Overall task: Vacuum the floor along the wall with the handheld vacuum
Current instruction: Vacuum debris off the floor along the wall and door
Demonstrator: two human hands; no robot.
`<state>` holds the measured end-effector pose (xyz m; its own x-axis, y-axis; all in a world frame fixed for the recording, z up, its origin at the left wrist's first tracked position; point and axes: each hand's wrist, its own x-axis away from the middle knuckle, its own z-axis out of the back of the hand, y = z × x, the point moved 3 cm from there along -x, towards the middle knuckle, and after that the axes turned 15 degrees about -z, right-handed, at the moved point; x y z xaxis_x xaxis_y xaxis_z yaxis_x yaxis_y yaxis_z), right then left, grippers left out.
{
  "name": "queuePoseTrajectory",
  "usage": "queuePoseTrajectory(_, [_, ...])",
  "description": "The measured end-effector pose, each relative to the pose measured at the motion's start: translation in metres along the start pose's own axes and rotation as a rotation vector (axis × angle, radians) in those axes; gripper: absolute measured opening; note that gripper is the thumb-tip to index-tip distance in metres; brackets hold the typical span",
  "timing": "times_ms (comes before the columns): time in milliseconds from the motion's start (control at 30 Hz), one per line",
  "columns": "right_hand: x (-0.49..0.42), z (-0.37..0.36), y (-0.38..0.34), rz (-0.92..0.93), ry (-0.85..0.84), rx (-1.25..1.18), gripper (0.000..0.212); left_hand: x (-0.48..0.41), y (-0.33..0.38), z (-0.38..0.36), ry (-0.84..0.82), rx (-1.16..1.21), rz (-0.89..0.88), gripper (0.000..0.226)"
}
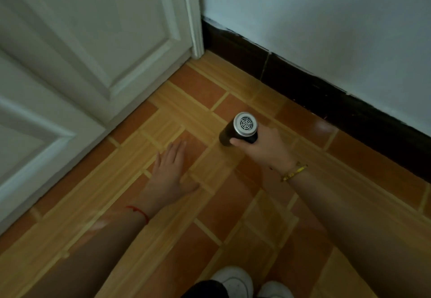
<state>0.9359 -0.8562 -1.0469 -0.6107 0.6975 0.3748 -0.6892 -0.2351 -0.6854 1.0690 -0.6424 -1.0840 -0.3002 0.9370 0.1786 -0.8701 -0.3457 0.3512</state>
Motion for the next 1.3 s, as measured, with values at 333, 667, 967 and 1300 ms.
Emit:
queuePoseTrajectory(333, [-0.018, -0.057, -0.045, 0.058, -0.080, 0.086, 0.063, 0.057, -0.042, 0.008, 0.034, 0.063, 0.177, 0.115])
queuePoseTrajectory(667, [-0.010, -0.118, -0.098, 0.200, -0.281, 0.170, 0.059, 0.116, -0.079, 0.004, 0.040, 0.079, 0.370, 0.114])
queuePoseTrajectory(967, [0.024, -0.175, -0.117, 0.359, -0.479, 0.291, 0.062, 0.151, -0.094, -0.004, 0.045, 0.092, 0.478, 0.115])
queuePoseTrajectory(1300, [0.005, -0.203, -0.159, 0.354, -0.342, 0.190, 0.059, 0.163, -0.102, 0.003, 0.078, 0.101, 0.543, 0.111])
